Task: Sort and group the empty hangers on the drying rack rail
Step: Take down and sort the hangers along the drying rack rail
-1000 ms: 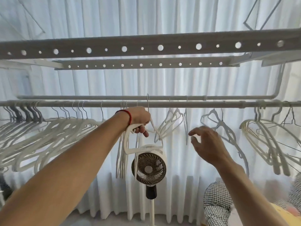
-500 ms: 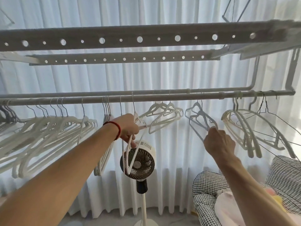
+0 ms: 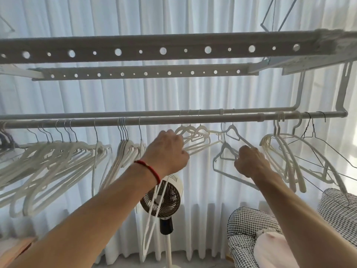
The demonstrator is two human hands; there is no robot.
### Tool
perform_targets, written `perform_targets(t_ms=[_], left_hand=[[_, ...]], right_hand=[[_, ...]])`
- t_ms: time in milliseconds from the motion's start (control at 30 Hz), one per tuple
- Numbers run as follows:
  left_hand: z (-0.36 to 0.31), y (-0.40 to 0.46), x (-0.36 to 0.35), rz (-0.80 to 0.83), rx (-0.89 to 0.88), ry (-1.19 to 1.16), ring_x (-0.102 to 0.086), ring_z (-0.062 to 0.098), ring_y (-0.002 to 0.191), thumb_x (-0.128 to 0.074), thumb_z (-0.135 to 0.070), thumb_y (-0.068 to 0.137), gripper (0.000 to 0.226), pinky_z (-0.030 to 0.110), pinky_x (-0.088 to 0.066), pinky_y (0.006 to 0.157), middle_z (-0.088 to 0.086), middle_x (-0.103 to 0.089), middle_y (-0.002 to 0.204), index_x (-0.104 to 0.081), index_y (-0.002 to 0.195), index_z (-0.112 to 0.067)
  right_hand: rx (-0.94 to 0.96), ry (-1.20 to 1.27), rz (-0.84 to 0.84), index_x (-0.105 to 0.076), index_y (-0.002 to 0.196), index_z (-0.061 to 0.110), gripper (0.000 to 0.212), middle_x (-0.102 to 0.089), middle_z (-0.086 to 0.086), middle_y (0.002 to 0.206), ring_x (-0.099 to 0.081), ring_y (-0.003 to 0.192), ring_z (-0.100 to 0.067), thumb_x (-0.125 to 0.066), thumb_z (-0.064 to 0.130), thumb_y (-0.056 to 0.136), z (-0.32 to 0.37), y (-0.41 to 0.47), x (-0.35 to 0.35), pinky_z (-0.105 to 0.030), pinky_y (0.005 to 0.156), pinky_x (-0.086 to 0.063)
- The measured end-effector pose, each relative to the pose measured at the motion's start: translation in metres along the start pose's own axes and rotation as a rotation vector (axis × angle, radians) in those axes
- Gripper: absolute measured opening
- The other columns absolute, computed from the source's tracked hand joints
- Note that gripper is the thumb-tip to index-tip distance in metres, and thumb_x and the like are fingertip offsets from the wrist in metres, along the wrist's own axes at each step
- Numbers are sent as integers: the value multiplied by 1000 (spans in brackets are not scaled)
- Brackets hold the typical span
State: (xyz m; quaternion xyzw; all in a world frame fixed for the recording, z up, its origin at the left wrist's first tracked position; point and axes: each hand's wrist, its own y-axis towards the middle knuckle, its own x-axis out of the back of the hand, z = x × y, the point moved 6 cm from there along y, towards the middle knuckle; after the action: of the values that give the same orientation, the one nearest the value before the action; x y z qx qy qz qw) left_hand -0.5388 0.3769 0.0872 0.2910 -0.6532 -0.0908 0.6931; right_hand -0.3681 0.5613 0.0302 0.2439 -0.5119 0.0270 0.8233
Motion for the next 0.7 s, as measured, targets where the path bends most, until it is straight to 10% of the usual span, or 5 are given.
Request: perform_targets(t_ms=[167,433,700], left_hand=[[-34,-15,-63,267,13,-108,-51,27,122,-56,-33,91,42,38,-45,97,11,-58,130,-62,125,-11],[13,-91,-169,191,290,-396,-59,29,102,-62,-16,85,22,37,-49,90,10,-63,107,-62,106,-10],[39,-154,-289,584,364,-524,-39,28,142,-62,-28,91,75,37,-32,115,14,-37,156,-28,155,-7]], right_hand=[[32,32,225,-63,81,9,9,-71,-8,82,-70,71,-31,-55,8,78,-19,-14,-29,-39,71,-62],[140,193,533,-76,84,8,19,-76,2,64,-53,33,-12,-58,10,90,-40,-44,-81,-19,35,-39],[226,456,864,-80,91,21,14,-78,-6,76,-55,44,-17,-67,16,92,-52,-101,-161,-23,40,-42]])
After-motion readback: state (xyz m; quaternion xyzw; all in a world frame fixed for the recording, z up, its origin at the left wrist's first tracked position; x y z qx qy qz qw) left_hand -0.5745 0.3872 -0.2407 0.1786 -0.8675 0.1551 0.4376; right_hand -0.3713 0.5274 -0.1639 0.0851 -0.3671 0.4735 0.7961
